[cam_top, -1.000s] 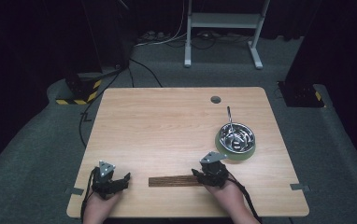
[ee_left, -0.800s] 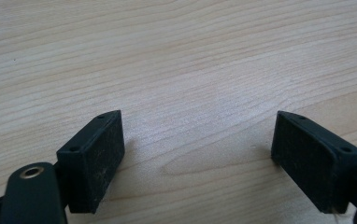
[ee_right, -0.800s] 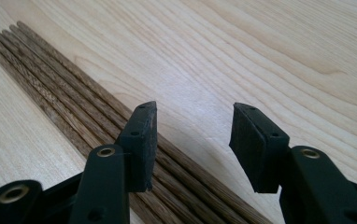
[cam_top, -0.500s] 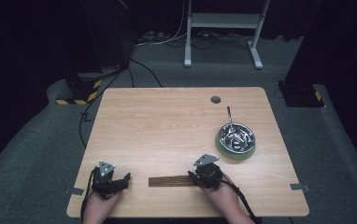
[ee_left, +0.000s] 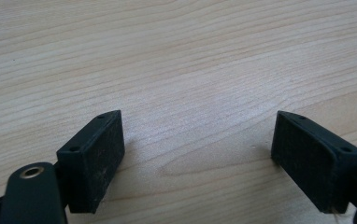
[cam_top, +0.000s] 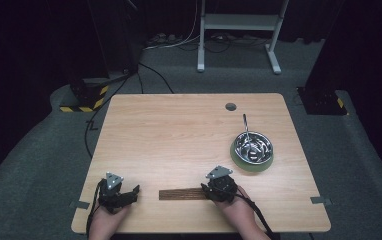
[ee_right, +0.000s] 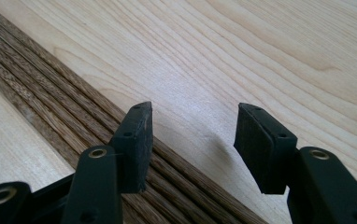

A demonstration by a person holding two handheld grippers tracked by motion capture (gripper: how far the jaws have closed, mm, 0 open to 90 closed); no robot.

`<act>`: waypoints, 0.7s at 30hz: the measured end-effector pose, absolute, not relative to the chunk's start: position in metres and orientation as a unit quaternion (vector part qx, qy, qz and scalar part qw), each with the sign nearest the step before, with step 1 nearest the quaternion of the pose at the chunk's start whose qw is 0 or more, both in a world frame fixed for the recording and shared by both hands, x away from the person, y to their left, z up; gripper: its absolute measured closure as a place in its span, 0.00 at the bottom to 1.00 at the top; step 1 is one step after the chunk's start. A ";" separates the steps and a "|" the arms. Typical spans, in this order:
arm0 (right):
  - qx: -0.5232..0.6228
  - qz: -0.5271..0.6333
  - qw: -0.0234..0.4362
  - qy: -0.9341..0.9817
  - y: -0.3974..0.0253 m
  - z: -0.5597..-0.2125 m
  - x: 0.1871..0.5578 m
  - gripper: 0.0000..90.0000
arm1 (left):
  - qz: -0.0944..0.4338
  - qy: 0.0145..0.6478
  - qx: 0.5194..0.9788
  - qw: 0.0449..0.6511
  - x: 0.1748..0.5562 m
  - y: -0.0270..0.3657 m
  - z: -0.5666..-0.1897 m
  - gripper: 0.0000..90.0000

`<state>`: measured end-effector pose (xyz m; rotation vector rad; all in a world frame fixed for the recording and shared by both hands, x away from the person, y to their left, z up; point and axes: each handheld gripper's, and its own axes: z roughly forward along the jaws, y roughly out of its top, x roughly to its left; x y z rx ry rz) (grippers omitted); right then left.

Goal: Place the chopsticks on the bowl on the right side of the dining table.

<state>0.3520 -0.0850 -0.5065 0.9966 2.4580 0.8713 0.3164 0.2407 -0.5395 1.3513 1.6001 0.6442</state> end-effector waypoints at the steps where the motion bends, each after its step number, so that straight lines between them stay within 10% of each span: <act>1: 0.354 0.308 0.173 0.866 -0.085 -0.507 0.352 0.51 | 0.261 0.649 0.549 0.457 0.316 0.241 -0.539 0.19; 21: 0.355 0.311 0.179 0.863 -0.086 -0.508 0.349 0.51 | 0.262 0.647 0.555 0.453 0.316 0.242 -0.539 0.19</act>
